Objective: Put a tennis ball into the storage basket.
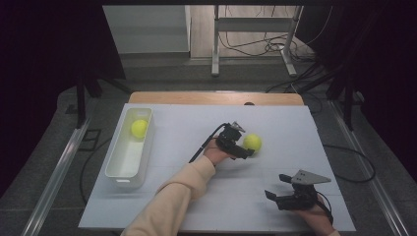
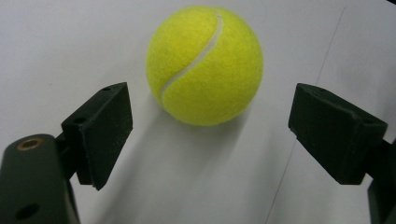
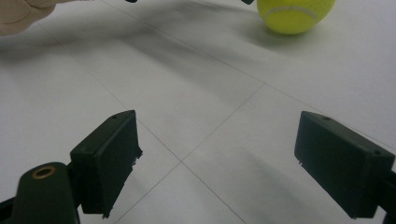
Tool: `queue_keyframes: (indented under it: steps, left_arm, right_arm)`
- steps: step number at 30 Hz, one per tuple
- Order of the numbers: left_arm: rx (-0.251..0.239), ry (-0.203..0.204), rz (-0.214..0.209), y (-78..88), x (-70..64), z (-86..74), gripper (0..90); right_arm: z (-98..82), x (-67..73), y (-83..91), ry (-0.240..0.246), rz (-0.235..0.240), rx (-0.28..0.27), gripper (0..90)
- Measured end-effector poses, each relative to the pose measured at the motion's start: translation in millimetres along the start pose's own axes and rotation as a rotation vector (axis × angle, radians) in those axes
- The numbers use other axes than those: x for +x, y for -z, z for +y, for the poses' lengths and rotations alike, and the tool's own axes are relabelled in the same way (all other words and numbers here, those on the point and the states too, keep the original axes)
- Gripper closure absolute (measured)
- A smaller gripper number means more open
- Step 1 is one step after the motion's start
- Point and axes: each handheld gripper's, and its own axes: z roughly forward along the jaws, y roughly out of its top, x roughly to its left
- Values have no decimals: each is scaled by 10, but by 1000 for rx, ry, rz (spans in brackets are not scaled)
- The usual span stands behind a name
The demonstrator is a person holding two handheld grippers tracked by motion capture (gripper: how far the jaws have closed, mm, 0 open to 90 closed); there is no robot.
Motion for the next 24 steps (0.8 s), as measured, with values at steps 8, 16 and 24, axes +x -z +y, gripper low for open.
queue_keyframes:
  steps: [8, 16, 24]
  left_arm:
    - [2, 1, 3, -67, 11, 34, 136]
    - [15, -15, 7, -142, 0, 120, 134]
    - [29, -2, 13, -256, 27, 162, 130]
  right_arm:
    - [0, -1, -1, -2, 0, -2, 142]
    - [0, -2, 4, -3, 0, -8, 142]
    - [1, -2, 8, -3, 3, -10, 142]
